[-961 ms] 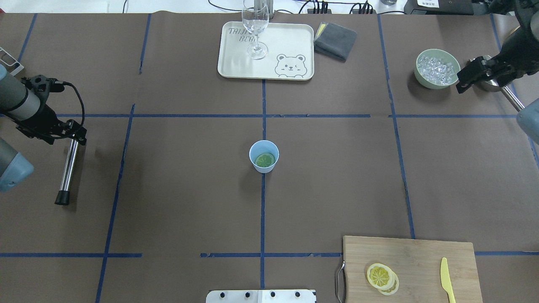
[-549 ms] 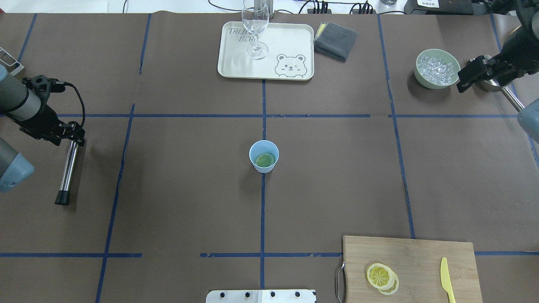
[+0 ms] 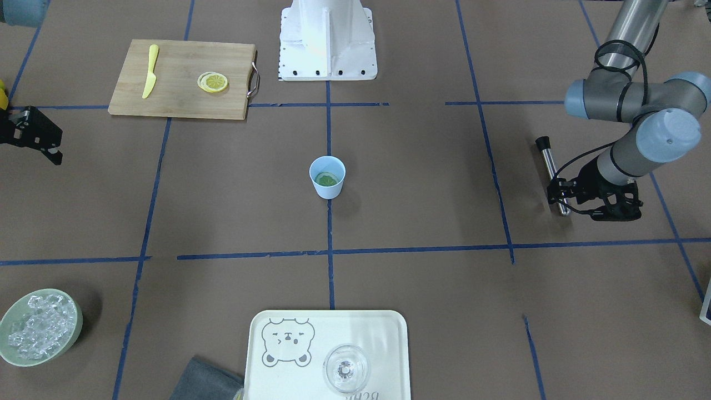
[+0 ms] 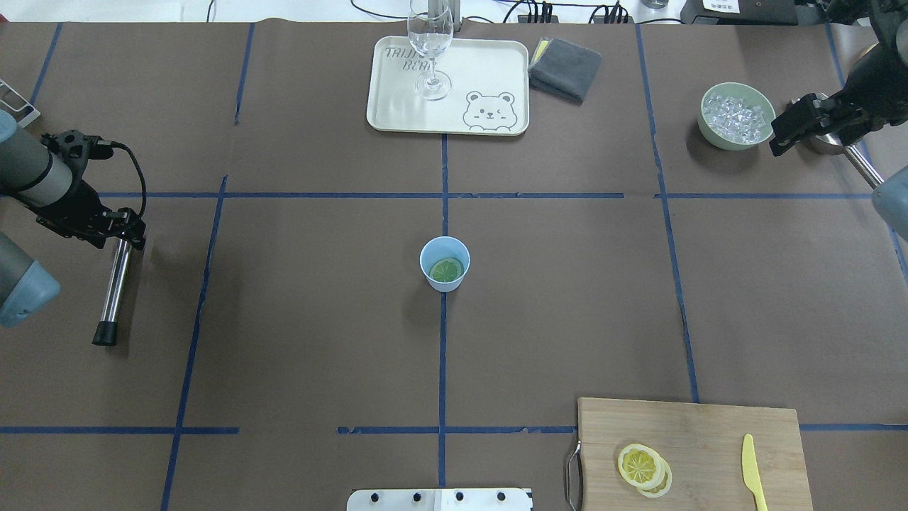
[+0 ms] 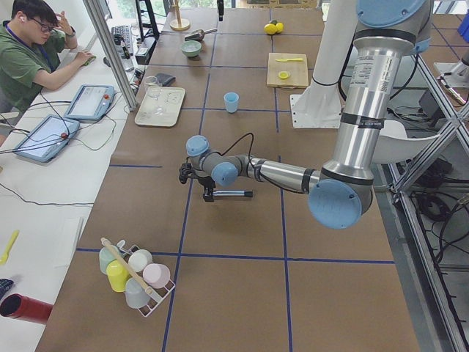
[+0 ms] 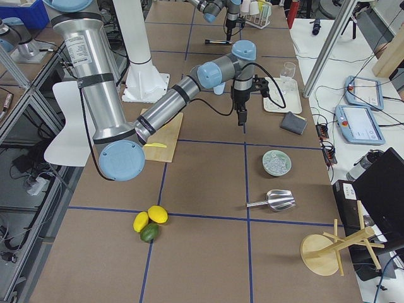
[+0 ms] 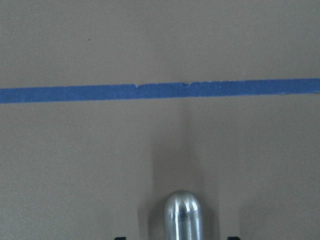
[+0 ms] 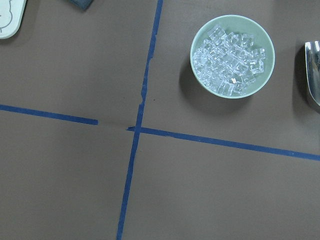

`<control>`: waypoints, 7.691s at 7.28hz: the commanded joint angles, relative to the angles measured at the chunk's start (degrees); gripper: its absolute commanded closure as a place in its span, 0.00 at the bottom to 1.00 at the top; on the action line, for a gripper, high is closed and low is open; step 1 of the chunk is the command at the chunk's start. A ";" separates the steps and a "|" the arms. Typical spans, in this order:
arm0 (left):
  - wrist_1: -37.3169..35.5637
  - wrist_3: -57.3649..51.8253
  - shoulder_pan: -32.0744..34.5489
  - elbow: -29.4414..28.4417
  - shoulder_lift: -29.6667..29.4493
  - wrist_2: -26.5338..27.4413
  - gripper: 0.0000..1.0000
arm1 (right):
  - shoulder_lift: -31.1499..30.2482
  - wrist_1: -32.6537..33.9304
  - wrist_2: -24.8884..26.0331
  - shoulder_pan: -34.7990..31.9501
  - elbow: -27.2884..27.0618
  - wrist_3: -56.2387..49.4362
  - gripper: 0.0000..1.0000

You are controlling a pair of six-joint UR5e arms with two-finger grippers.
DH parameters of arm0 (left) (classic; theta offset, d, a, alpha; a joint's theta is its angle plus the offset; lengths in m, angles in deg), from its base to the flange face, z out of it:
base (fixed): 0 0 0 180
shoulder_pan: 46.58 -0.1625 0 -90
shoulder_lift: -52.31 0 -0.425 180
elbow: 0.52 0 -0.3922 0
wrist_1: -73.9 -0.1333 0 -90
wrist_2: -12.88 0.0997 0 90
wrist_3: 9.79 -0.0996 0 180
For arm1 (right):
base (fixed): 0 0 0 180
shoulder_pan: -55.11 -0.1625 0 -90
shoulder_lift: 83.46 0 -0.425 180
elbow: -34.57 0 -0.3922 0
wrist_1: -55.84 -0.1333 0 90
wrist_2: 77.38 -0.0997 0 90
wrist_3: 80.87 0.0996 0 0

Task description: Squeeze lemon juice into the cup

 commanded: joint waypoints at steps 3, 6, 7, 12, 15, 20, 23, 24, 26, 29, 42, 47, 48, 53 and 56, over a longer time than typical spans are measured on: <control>0.00 -0.09 -0.20 0.60 0.00 0.00 0.86 | 0.00 0.00 -0.77 -0.44 -0.26 0.09 0.00; -0.17 3.14 -0.20 4.10 0.35 1.67 1.00 | 0.00 0.00 -1.03 -0.53 -0.26 0.18 0.00; -0.44 3.16 0.06 9.08 0.96 1.67 1.00 | 0.00 0.00 -1.03 -0.62 -0.26 0.27 0.00; -0.35 2.47 1.21 26.69 -0.08 23.17 1.00 | -0.09 0.00 -2.17 -1.67 -0.26 0.36 0.00; -0.26 1.92 0.33 27.15 -13.13 24.44 1.00 | -0.26 0.00 -2.88 -2.55 0.08 0.27 0.00; 15.87 1.05 -3.59 28.38 -18.02 31.63 1.00 | -2.62 -0.70 -0.50 -8.65 1.83 -0.43 0.00; 26.96 0.79 -16.14 28.12 -18.54 52.23 1.00 | -7.37 -3.51 -9.00 -19.66 9.12 -14.08 0.00; 32.55 0.62 -19.59 26.55 -18.37 56.90 1.00 | -8.60 -3.60 -11.03 -22.56 12.27 -19.10 0.00; 42.42 -3.40 -26.96 23.29 -18.19 66.82 1.00 | -11.42 -3.60 -11.23 -25.57 13.53 -25.47 0.00; 45.08 -7.38 -36.39 16.81 -18.72 80.14 1.00 | -13.53 -3.60 -11.32 -26.19 13.71 -25.57 0.00; 46.85 -6.94 -40.10 6.15 -23.91 81.83 1.00 | -13.10 -3.69 -11.49 -26.19 13.01 -25.48 0.00; 48.43 -6.94 -40.19 2.99 -23.91 81.74 1.00 | -12.83 -3.69 -11.49 -26.37 12.92 -25.48 0.00; 48.43 -6.94 -40.62 2.81 -23.91 81.82 1.00 | -12.75 -3.69 -11.49 -26.46 13.01 -25.48 0.00; 48.52 -8.86 -40.28 8.14 -23.21 81.21 1.00 | -13.53 -3.69 -11.23 -26.46 13.01 -25.48 0.00; 51.33 -13.89 -38.88 13.52 -22.85 78.77 1.00 | -17.74 -8.14 -10.62 -26.46 14.14 -25.05 0.00</control>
